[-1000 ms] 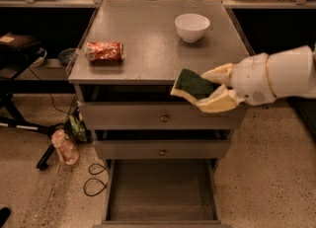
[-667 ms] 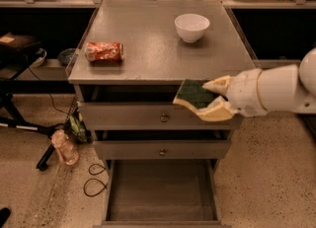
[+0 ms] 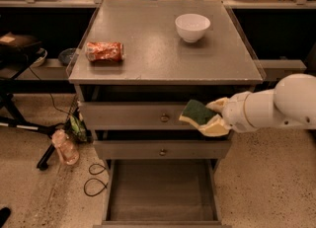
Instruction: Place sponge into bottom drawer
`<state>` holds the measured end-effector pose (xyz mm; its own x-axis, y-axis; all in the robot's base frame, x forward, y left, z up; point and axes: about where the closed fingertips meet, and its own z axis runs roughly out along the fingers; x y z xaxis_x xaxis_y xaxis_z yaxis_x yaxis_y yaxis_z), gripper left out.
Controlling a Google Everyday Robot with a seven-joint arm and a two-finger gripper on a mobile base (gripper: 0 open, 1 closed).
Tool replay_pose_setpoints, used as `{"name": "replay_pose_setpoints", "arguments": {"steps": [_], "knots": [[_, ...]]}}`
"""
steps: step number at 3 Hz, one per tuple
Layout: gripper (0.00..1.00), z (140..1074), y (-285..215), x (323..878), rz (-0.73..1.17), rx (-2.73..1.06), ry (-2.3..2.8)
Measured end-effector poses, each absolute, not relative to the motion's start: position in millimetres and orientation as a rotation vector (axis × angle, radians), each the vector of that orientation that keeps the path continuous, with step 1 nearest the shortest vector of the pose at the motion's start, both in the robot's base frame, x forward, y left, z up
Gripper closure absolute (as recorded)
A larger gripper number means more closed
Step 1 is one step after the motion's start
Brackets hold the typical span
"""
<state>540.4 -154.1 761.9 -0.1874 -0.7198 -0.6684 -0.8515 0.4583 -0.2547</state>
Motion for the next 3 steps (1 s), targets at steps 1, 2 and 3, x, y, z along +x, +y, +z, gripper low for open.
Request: {"name": "replay_pose_setpoints", "arguments": {"steps": [1, 2, 3], "knots": [[1.00, 741.7, -160.2, 541.1, 0.221, -1.299, 2.007], [1.00, 741.6, -160.4, 541.1, 0.221, -1.298, 2.008], [1.00, 746.7, -157.0, 539.5, 0.235, -1.307, 1.980]]}}
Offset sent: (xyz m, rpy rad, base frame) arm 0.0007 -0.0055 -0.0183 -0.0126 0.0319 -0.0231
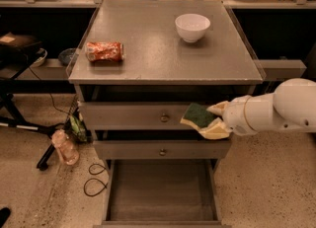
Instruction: Place sponge into bottom drawer
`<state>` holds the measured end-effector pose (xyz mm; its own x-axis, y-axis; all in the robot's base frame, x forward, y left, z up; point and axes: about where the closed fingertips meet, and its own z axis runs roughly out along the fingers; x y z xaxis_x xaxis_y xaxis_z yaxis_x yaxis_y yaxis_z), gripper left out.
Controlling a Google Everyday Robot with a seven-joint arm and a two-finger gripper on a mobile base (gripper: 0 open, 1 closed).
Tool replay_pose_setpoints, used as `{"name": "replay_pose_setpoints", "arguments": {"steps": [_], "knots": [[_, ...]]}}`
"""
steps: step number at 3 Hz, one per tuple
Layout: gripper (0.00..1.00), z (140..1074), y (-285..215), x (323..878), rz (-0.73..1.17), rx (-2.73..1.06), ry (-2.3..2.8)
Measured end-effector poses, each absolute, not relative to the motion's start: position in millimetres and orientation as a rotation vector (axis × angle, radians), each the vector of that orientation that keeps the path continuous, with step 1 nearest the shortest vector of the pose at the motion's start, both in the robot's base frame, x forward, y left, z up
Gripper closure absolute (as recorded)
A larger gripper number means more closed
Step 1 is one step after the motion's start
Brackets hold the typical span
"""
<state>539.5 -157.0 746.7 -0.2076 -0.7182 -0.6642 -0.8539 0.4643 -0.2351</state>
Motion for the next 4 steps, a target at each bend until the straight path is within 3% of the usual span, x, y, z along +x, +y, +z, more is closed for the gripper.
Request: {"name": "replay_pose_setpoints", "arguments": {"steps": [2, 4], "knots": [[1.00, 693.8, -157.3, 513.0, 0.362, -1.232, 2.024], [1.00, 615.6, -160.8, 484.0, 0.360, -1.118, 2.139]]}}
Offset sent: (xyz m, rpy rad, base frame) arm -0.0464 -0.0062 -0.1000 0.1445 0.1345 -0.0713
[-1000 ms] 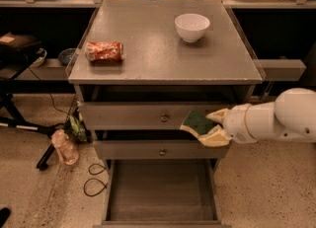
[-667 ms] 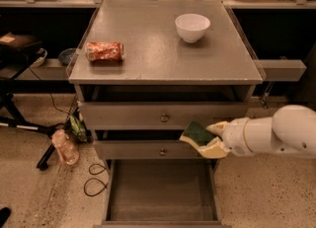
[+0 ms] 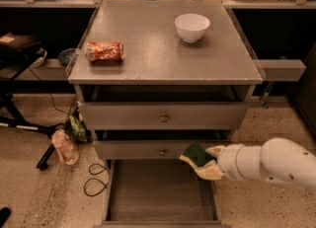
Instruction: Place sponge into bottom drawer
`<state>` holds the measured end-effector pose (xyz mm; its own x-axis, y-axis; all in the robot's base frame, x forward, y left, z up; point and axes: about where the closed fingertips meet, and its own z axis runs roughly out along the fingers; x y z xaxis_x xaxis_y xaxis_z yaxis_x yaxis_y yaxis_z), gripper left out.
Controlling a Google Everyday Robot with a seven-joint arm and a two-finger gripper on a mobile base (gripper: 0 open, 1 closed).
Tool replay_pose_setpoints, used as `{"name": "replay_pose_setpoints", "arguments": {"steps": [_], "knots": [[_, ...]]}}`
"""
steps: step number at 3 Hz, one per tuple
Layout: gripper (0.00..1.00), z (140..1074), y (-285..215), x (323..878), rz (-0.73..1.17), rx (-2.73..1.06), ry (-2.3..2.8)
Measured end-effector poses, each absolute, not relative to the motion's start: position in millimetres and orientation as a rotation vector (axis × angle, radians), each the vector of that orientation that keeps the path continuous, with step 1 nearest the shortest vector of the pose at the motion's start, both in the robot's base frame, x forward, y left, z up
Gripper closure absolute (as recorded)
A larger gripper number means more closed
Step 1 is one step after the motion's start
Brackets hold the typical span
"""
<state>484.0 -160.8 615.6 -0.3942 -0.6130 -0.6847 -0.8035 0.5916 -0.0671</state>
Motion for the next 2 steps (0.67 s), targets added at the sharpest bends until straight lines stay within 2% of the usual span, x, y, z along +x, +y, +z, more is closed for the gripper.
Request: {"name": "replay_pose_setpoints", "arguments": {"steps": [1, 2], "knots": [[1.00, 575.8, -156.2, 474.4, 0.299, -1.091, 2.186], [1.00, 496.8, -134.9, 468.3, 0.264, -1.105, 2.250]]}}
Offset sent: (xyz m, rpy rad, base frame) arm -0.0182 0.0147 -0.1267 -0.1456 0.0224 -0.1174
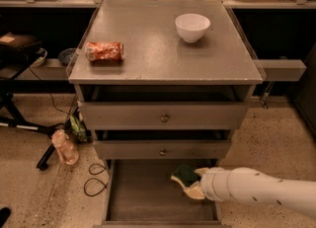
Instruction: Place sponge into bottom drawer
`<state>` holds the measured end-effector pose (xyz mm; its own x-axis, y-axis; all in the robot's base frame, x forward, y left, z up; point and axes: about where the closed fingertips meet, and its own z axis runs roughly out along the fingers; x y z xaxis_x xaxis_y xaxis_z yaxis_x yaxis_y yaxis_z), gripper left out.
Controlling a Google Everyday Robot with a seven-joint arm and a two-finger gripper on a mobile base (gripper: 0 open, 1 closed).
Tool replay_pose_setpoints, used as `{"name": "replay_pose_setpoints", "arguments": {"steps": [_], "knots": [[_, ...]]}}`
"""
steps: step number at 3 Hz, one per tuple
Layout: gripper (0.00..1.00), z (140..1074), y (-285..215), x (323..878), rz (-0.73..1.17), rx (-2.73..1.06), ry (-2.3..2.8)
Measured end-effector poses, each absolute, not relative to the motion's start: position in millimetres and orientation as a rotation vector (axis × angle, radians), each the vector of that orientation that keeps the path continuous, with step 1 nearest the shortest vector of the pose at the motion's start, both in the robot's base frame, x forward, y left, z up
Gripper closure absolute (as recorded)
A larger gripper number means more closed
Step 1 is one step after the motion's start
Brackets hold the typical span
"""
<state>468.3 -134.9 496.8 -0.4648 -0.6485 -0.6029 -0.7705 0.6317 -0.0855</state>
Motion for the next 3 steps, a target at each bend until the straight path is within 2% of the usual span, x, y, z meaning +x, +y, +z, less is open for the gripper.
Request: {"name": "replay_pose_setpoints", "arguments": {"steps": [2, 3], "knots": [[1.00, 464.7, -122.6, 478.4, 0.324, -1.095, 2.251], [1.00, 441.9, -107.6, 485.5, 0.420, -1.107, 2.213]]}}
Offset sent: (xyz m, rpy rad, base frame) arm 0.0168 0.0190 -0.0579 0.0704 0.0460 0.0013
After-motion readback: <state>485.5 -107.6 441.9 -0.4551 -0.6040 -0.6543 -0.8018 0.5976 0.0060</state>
